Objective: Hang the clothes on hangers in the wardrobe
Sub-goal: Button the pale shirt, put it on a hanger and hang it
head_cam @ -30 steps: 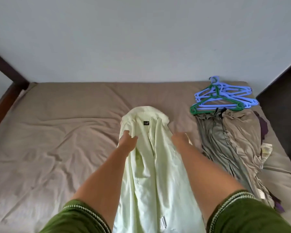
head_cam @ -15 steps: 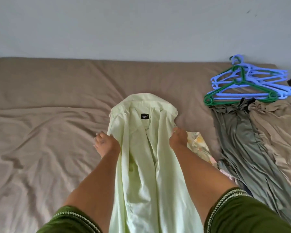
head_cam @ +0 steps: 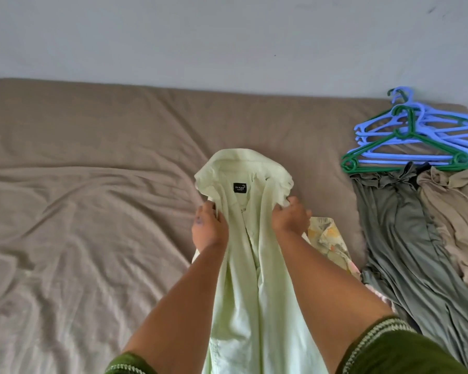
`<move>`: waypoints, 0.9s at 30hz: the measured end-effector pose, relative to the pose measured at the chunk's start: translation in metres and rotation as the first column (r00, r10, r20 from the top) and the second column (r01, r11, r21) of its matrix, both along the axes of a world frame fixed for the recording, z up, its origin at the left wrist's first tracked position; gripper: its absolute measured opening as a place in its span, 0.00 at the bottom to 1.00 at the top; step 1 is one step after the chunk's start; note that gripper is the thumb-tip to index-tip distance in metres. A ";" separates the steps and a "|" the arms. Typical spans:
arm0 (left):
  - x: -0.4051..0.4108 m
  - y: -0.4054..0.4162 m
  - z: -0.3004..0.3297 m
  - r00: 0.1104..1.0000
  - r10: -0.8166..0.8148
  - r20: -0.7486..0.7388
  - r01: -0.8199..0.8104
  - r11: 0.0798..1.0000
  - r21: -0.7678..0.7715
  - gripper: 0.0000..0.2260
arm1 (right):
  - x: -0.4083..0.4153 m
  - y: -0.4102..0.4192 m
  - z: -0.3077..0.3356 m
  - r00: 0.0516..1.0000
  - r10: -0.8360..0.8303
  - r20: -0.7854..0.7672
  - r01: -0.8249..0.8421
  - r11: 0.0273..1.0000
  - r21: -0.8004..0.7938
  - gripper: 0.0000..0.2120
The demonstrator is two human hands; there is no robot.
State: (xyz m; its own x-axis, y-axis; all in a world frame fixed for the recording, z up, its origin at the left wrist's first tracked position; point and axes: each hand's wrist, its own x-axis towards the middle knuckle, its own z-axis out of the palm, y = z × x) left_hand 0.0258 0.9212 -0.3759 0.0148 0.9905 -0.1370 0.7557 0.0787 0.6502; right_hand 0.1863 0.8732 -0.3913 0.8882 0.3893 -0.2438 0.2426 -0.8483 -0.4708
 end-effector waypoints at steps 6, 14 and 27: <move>0.021 -0.020 0.013 0.944 -0.291 0.158 0.320 0.925 -0.206 0.14 | -0.058 -0.014 0.024 0.991 0.114 -0.071 -0.081 0.931 0.356 0.09; -0.027 0.001 -0.006 0.988 0.151 -0.021 -0.152 0.988 -0.038 0.14 | -0.077 -0.029 0.000 0.939 0.196 -0.283 -0.117 0.955 0.273 0.08; -0.044 0.035 -0.027 0.898 0.418 0.138 -0.282 0.786 -0.550 0.20 | -0.095 0.004 -0.010 0.913 0.216 -0.347 -0.118 0.952 0.283 0.09</move>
State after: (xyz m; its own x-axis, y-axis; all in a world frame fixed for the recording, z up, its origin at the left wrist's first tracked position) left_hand -0.0181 0.9567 -0.4028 -0.2197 0.7227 -0.6553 0.4361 0.6736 0.5967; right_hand 0.0912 0.8768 -0.4018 0.6694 0.6156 -0.4158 0.1373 -0.6526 -0.7451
